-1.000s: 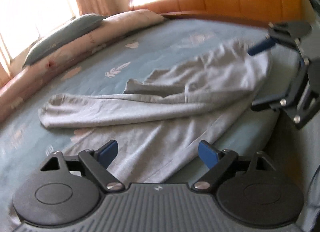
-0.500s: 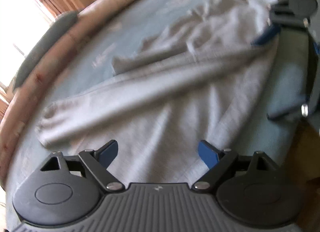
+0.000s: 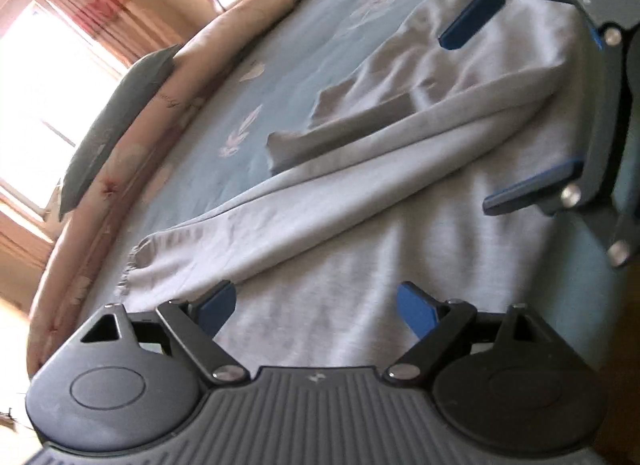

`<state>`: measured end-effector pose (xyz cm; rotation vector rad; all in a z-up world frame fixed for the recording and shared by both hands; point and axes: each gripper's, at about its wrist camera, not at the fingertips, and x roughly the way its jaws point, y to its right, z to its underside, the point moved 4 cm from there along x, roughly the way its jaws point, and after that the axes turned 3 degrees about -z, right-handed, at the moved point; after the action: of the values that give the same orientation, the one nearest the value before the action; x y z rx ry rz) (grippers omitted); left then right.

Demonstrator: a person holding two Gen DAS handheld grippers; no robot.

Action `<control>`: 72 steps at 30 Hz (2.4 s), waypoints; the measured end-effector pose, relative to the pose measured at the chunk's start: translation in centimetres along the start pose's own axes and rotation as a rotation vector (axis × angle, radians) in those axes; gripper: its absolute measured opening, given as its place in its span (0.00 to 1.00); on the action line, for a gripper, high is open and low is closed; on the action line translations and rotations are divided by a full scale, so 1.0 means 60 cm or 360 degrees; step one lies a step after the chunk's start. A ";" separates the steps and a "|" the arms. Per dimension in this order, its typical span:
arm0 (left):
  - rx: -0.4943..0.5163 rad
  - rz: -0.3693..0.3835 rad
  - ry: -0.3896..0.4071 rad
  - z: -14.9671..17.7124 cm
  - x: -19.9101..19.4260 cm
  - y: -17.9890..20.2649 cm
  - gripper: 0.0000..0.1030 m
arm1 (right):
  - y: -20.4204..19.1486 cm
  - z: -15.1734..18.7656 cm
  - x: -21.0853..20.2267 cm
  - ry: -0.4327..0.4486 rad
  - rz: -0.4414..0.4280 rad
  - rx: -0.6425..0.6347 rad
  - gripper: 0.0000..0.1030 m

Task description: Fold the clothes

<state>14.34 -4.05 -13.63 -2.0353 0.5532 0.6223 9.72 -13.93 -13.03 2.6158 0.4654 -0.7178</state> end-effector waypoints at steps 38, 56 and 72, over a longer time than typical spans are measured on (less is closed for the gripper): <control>-0.0045 -0.0091 0.0140 0.047 -0.025 -0.016 0.98 | -0.017 0.031 -0.006 -0.0122 0.0132 0.0112 1.00; -0.0401 0.0013 0.0045 0.060 -0.025 -0.064 0.98 | 0.030 0.072 0.022 -0.0167 0.0117 0.0436 1.00; -0.1296 0.0560 -0.0039 -0.016 0.042 -0.131 0.54 | 0.034 0.076 0.007 -0.0076 0.0100 0.0430 1.00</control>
<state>21.17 -1.42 -9.75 -2.6957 0.7275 1.2314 9.00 -17.62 -16.31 2.8403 0.2876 -0.8737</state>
